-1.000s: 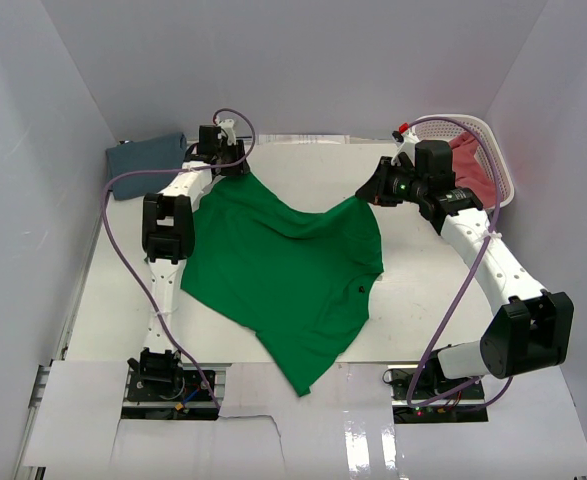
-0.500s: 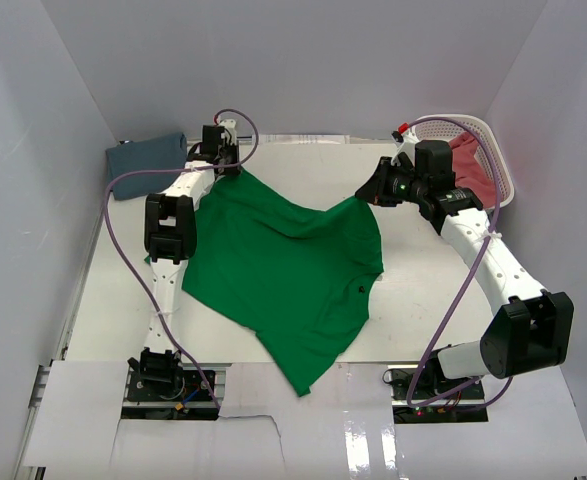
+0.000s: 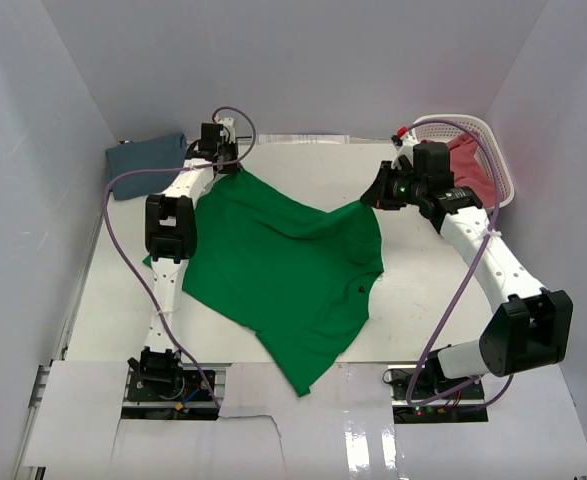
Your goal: Fold and stack the t-shirts
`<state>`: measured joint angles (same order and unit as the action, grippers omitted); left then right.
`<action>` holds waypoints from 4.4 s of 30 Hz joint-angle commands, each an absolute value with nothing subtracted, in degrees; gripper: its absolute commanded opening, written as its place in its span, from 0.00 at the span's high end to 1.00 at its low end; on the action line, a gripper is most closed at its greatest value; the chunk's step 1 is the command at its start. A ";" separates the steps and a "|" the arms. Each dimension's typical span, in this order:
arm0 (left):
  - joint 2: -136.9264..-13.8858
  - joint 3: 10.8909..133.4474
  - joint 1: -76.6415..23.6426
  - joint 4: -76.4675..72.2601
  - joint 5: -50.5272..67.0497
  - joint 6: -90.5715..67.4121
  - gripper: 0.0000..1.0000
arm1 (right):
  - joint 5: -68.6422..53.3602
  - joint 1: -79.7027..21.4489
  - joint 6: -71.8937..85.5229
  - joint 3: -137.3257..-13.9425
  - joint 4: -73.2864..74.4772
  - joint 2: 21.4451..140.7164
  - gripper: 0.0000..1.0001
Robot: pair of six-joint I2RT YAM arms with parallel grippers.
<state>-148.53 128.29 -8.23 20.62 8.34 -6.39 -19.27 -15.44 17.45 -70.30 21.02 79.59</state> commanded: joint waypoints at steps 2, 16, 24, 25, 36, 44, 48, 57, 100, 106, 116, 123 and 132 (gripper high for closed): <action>-139.32 127.97 -7.56 23.82 6.68 -7.29 1.00 | -13.89 -15.21 14.59 -76.02 23.82 80.33 0.92; -107.51 110.59 -3.43 21.37 -3.78 -14.06 1.00 | -6.95 -15.12 14.77 -78.84 25.14 71.73 0.92; -82.54 92.65 -3.08 16.42 -6.15 -16.78 1.00 | -4.40 -15.12 12.75 -83.39 28.12 63.90 0.92; -81.22 92.46 -3.08 17.22 -6.15 -17.31 1.00 | -4.39 -15.12 12.48 -84.80 29.00 63.11 0.92; -58.56 77.18 -3.08 21.62 -8.61 -21.62 1.00 | -2.37 -15.12 5.72 -99.03 34.26 58.70 0.92; -52.74 70.49 -3.08 24.08 -10.02 -22.41 1.00 | -6.41 -15.12 5.00 -118.55 36.65 71.54 0.92; -51.59 71.37 -3.08 25.57 -10.72 -21.88 1.00 | -9.39 -15.12 5.80 -116.55 34.64 71.11 0.92; -47.29 73.47 -3.08 26.10 -6.78 -21.01 1.00 | -14.50 -15.12 1.94 -115.47 32.08 64.35 0.92; -25.76 72.87 -3.87 21.18 -5.27 -20.83 1.00 | -13.80 -14.77 2.81 -107.75 12.66 36.03 0.92; -22.24 67.15 -3.87 22.50 -6.68 -21.88 1.00 | -15.90 -13.98 4.57 -107.06 10.90 38.06 0.92; -18.81 62.84 -4.22 23.82 -8.61 -22.59 1.00 | -19.25 -11.34 8.00 -105.03 8.61 39.29 0.92; -18.20 65.12 -4.83 25.84 -8.88 -22.76 1.00 | -20.56 -11.08 11.25 -105.47 10.19 38.67 0.92; -17.14 66.18 -5.10 29.26 -6.77 -25.14 1.00 | -23.20 -10.99 17.39 -98.81 14.06 35.77 0.92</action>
